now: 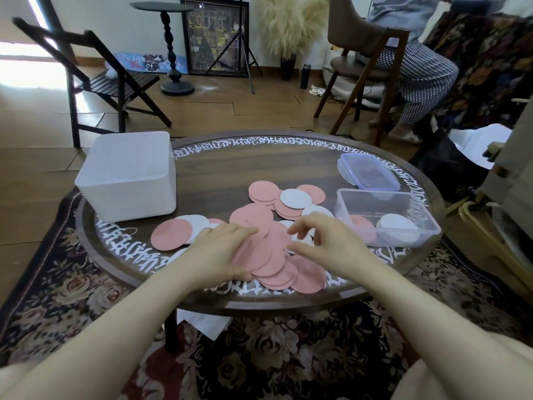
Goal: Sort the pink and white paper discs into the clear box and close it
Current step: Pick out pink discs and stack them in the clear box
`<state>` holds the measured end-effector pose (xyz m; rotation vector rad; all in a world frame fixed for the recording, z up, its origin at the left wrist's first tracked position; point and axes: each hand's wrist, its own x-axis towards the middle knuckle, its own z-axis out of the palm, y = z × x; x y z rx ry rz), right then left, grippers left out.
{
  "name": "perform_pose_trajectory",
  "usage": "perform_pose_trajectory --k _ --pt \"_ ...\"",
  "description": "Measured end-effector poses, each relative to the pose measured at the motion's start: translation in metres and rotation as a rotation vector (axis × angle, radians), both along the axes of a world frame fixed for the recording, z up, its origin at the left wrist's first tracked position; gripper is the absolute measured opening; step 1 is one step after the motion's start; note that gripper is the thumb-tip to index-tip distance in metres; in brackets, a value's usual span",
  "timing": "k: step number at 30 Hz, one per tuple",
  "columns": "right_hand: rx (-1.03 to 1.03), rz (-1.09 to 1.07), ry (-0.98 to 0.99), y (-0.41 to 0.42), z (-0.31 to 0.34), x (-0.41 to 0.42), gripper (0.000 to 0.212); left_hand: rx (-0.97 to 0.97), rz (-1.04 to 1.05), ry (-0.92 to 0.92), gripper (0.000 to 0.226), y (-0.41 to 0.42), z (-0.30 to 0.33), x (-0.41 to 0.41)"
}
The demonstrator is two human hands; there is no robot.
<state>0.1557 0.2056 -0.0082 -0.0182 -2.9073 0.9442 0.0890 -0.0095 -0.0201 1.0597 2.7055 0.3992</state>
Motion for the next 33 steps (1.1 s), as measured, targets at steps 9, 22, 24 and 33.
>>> perform_pose_trajectory --k 9,22,24,33 --pt "0.096 0.017 -0.081 -0.026 -0.024 -0.007 0.062 0.053 -0.002 0.017 0.085 0.002 -0.001 -0.001" --pt "0.048 0.030 -0.086 -0.040 -0.023 -0.014 0.067 0.104 0.012 -0.007 0.083 0.004 0.002 0.001" --pt "0.069 0.037 -0.075 -0.039 -0.025 -0.013 0.067 0.048 0.021 0.020 0.084 0.004 0.003 0.001" --pt "-0.067 0.016 0.002 -0.037 -0.029 -0.009 0.031 0.081 0.136 0.163 0.072 0.006 0.004 -0.001"
